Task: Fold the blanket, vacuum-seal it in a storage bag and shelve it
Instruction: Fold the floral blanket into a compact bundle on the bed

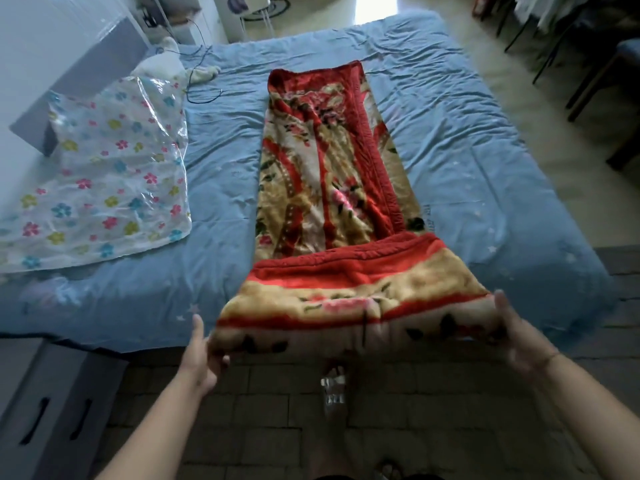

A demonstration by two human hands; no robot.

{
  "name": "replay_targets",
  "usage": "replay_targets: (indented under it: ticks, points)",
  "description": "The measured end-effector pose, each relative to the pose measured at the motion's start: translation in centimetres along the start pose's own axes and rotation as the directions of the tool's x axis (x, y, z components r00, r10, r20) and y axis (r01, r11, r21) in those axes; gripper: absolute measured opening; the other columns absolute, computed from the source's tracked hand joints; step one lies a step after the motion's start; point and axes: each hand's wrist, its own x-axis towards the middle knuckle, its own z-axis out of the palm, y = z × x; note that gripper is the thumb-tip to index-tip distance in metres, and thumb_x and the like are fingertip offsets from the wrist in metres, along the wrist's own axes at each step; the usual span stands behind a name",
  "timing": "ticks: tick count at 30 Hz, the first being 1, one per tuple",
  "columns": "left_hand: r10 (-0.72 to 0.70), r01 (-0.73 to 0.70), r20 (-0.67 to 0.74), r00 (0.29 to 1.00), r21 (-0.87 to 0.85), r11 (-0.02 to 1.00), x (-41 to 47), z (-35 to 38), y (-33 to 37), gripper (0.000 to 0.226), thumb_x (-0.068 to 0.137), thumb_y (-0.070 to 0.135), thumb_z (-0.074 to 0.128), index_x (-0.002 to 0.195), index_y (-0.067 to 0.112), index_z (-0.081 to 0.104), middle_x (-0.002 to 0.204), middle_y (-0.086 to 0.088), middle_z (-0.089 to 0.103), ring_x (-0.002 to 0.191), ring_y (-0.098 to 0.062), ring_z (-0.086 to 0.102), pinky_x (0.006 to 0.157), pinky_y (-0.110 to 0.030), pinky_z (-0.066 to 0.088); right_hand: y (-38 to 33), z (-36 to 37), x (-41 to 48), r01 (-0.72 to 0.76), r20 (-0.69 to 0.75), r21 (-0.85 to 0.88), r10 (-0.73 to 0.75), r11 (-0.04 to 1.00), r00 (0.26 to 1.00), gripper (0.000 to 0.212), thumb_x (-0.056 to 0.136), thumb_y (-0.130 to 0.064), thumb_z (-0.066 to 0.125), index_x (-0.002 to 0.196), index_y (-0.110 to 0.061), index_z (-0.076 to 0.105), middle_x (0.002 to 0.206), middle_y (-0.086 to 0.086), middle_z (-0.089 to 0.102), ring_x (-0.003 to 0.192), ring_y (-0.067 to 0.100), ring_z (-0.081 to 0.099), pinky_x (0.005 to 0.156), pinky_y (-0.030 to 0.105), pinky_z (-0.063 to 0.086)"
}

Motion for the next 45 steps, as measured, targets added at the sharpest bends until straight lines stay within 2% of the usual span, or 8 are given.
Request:
replay_targets:
  ticks: [4,8,12,15,23,28,38,45]
  points:
    - [0.065,-0.030,0.145,0.987,-0.230,0.973,2.0,2.8,8.6,0.077,0.086,0.078,0.020,0.088,0.012,0.059,0.060,-0.005,0.063,0.044,-0.013,0.058,0.044,-0.017,0.049,-5.0,1.0,3.8,0.226,0.133,0.052,-0.231,0.973,0.964,0.094,0.085,-0.072,0.032,0.142,0.002,0.042,0.150,0.019,0.017,0.143,0.023,0.025,0.117,0.040,0.028]
    - [0.119,-0.041,0.178,0.977,-0.389,0.920,4.5,6.0,16.1,0.074,0.085,0.078,0.027,0.087,0.010,0.058,0.070,-0.011,0.060,0.050,-0.019,0.065,0.054,-0.027,0.057,-9.3,0.0,12.5,0.074,0.642,0.372,-0.314,0.925,0.700,0.102,0.085,-0.081,0.003,0.154,-0.006,0.002,0.159,0.010,-0.007,0.150,0.022,-0.009,0.117,0.039,-0.018]
    - [0.167,-0.049,0.235,0.957,-0.439,0.897,8.9,9.2,23.0,0.075,0.085,0.078,0.029,0.099,0.009,0.056,0.090,-0.014,0.061,0.072,-0.024,0.071,0.066,-0.033,0.058,-15.2,4.7,16.9,0.158,0.479,0.381,-0.340,0.911,0.809,0.103,0.084,-0.083,0.008,0.154,-0.008,0.019,0.154,0.005,0.001,0.140,0.019,-0.014,0.120,0.044,0.000]
    - [0.176,-0.037,0.263,0.949,-0.459,0.888,12.9,12.0,28.2,0.075,0.085,0.078,0.029,0.102,0.010,0.056,0.099,-0.014,0.062,0.092,-0.025,0.064,0.081,-0.037,0.050,-22.5,11.6,19.4,0.158,0.024,0.234,-0.169,0.959,0.985,0.090,0.062,-0.079,0.055,0.120,-0.011,0.065,0.141,0.014,0.048,0.125,0.028,0.055,0.090,0.046,0.056]
    - [0.081,-0.044,0.259,0.962,-0.145,0.988,24.8,20.8,36.4,0.080,0.092,0.070,0.021,0.153,0.017,0.018,0.147,-0.008,0.042,0.137,-0.025,0.038,0.112,-0.044,0.024,-27.5,17.6,31.4,0.179,-0.278,0.127,-0.138,0.976,0.951,0.077,0.092,-0.071,0.023,0.155,-0.027,0.015,0.160,0.009,0.021,0.148,0.023,0.022,0.117,0.045,0.017]
    - [-0.044,0.026,0.149,0.988,0.123,0.992,28.6,20.4,30.2,0.066,0.097,0.061,0.025,0.141,0.015,0.042,0.127,-0.009,0.059,0.117,-0.023,0.055,0.100,-0.039,0.038,-21.1,14.8,34.0,0.047,-0.293,-0.084,-0.069,0.995,0.953,0.053,0.096,-0.064,0.032,0.136,-0.030,0.035,0.130,0.006,0.054,0.116,0.017,0.050,0.103,0.034,0.036]
    - [-0.205,0.221,-0.085,0.975,0.311,0.924,30.2,13.0,15.3,0.056,0.087,0.046,0.064,0.123,0.004,0.056,0.094,-0.008,0.069,0.086,-0.025,0.066,0.083,-0.038,0.053,-11.2,7.5,32.5,-0.251,-0.292,-0.267,0.170,0.931,0.941,0.098,0.033,-0.084,0.074,0.112,-0.029,0.059,0.107,-0.009,0.065,0.100,0.012,0.056,0.098,0.036,0.031]
    - [-0.082,0.135,-0.165,0.983,0.344,0.929,28.1,11.9,12.6,0.051,0.092,0.045,0.058,0.128,0.009,0.055,0.118,-0.016,0.064,0.094,-0.029,0.062,0.081,-0.039,0.053,-10.2,5.9,32.7,-0.213,-0.317,-0.376,0.090,0.902,0.944,0.028,0.095,-0.026,0.058,0.114,-0.005,0.060,0.092,0.006,0.066,0.081,0.015,0.059,0.072,0.024,0.047]
